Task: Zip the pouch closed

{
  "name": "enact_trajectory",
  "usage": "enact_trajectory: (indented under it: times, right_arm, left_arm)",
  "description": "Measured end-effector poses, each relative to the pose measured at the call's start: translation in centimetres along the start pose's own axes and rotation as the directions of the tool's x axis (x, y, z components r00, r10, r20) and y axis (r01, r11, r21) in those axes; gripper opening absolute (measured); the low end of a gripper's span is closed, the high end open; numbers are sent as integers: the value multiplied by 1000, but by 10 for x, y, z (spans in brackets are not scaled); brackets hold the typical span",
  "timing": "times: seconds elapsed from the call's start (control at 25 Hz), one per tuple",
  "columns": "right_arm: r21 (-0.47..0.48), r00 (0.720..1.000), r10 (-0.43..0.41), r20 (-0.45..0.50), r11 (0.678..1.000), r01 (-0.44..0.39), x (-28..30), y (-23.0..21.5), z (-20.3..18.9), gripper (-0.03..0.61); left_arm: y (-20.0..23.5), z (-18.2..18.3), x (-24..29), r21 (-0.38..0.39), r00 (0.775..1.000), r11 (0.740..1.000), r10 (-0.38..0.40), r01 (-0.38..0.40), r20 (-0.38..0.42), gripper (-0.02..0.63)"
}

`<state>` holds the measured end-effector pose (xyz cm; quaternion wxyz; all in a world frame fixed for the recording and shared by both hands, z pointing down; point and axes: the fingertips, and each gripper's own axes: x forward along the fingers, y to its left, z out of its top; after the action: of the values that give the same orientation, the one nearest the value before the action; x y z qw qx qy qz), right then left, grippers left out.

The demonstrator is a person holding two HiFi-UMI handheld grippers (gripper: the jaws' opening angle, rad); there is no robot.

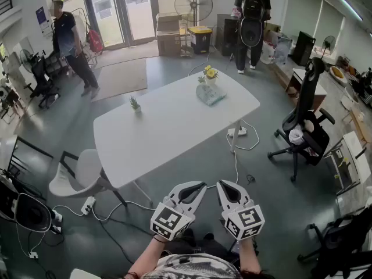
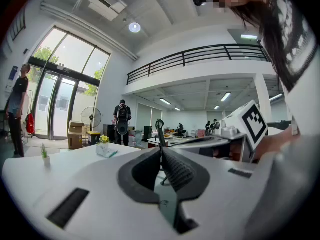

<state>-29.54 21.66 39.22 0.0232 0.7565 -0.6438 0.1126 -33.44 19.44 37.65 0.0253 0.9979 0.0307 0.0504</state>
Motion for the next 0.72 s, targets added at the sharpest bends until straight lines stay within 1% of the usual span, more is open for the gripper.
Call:
enact_trajectory:
  times: [0.24,0.44,0.72]
  right_arm:
    - [-6,1000,20,-1,1000,-20,-4,-8,1,-6]
    - [-17,1000,26,10,1000,-26,-5,-15,1,-5]
    - [-21,999,36,5,999,-36,-12,-38,-5,-5]
  left_arm:
    - [-4,-2,10,6,1000,1000,21,-21,-9,20]
    - [-6,-4,16,-6,999,999,33,-33,-10,20]
    - [-16,-5,41,-2,999,999,33,-33,-20,20]
